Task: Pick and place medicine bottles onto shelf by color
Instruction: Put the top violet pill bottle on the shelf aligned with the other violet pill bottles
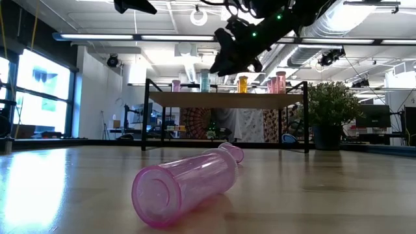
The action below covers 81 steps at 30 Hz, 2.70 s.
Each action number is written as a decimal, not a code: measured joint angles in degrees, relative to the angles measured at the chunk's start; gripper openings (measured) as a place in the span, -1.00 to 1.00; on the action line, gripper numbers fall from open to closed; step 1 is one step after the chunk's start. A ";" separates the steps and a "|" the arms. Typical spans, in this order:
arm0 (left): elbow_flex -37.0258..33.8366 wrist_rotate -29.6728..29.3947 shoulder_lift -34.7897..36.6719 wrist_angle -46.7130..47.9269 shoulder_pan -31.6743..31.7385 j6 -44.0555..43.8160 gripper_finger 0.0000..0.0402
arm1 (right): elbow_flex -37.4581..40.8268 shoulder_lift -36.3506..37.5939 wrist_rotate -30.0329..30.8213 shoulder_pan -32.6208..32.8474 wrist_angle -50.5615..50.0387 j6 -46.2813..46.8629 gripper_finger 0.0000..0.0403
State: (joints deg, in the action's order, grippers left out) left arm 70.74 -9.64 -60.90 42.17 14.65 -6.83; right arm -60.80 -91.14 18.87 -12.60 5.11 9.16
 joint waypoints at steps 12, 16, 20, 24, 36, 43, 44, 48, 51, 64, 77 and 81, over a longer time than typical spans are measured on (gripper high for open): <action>0.00 0.07 0.00 0.00 0.01 0.02 0.22 | -0.01 11.37 -0.68 2.97 -9.03 8.53 -0.22; 0.00 0.51 0.00 0.02 0.01 0.00 0.22 | 0.00 16.34 -0.67 5.04 -11.85 12.14 -0.22; 0.00 2.80 0.00 0.09 -0.12 0.02 0.22 | 0.00 21.59 -2.66 7.12 -16.87 18.31 -0.22; -0.04 5.44 0.00 0.26 -0.12 -0.68 0.22 | -0.03 26.64 -5.93 9.35 -23.32 28.41 -0.22; -0.57 7.56 0.04 1.59 -4.67 -3.51 0.22 | -0.03 29.23 -17.43 20.77 -35.14 55.97 -0.22; -6.58 5.10 0.00 0.75 -10.76 -9.85 0.22 | -0.02 23.55 -14.79 25.98 -36.16 64.58 -0.22; -7.41 4.03 -0.02 0.58 -11.76 -11.20 0.22 | -0.02 22.52 -14.43 26.39 -35.96 65.04 -0.22; -10.38 0.80 -0.02 0.07 -15.83 -17.28 0.22 | -0.02 17.83 -10.72 27.58 -32.88 65.37 -0.22; -11.97 -2.11 0.00 -0.24 -19.01 -22.53 0.22 | -0.02 14.22 -10.29 27.67 -27.04 62.53 -0.22; -17.71 -8.77 0.00 -0.37 -29.14 -39.90 0.22 | 0.00 6.26 -11.11 23.52 -7.54 50.03 -0.22; -18.32 -10.60 0.02 -0.01 -32.76 -42.51 0.22 | -17.26 4.39 -11.48 19.51 -31.08 37.91 -0.22; -18.32 -10.76 0.02 -0.10 -32.54 -41.62 0.22 | -18.91 1.50 -11.87 18.46 -39.15 39.54 -0.22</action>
State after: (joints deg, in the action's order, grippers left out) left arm 52.42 -20.40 -60.88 42.08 -17.89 -48.45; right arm -79.70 -89.65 7.00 5.86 -34.04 48.70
